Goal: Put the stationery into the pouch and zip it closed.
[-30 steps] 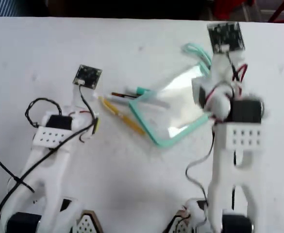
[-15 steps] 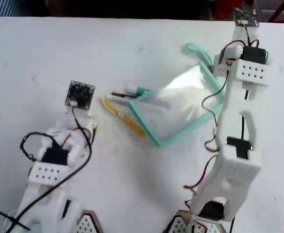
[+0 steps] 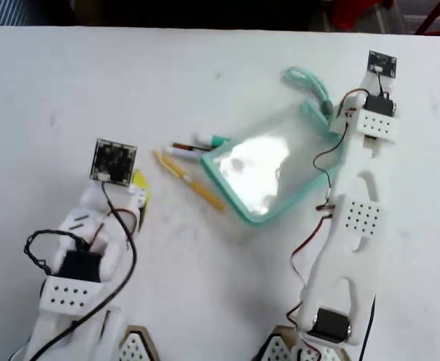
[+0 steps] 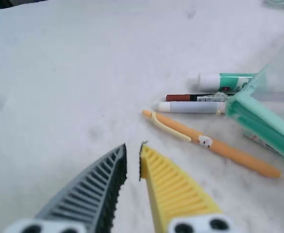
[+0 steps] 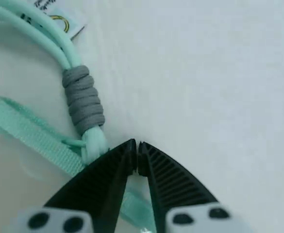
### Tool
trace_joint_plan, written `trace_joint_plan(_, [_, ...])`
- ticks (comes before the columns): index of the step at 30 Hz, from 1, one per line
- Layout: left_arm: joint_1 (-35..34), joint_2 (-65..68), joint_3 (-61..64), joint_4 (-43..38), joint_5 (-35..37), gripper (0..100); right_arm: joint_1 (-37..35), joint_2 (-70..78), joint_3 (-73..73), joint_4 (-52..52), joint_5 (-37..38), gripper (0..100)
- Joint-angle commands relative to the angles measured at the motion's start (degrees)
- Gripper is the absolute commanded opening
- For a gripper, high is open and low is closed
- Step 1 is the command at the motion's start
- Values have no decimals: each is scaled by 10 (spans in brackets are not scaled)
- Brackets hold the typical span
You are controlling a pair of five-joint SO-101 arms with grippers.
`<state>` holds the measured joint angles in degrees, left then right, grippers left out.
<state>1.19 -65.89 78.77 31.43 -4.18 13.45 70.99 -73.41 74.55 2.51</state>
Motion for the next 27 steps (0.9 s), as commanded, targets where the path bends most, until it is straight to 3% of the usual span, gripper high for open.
trace_joint_plan(1, [-4,-13,-6,-15,8,83,-10,17,-75,17,-5,16])
trace_joint_plan(7, [-4,-13,-6,-15,8,83,-27,22,-114,123,10,16])
trace_joint_plan(11, [-4,-13,-6,-15,8,83,-58,27,-113,183,111,16])
trace_joint_plan(14, [-5,-13,-6,-15,8,83,-76,23,-113,237,145,16])
trace_joint_plan(27, [-4,-13,-6,-15,8,83,-62,-90,-107,242,142,19])
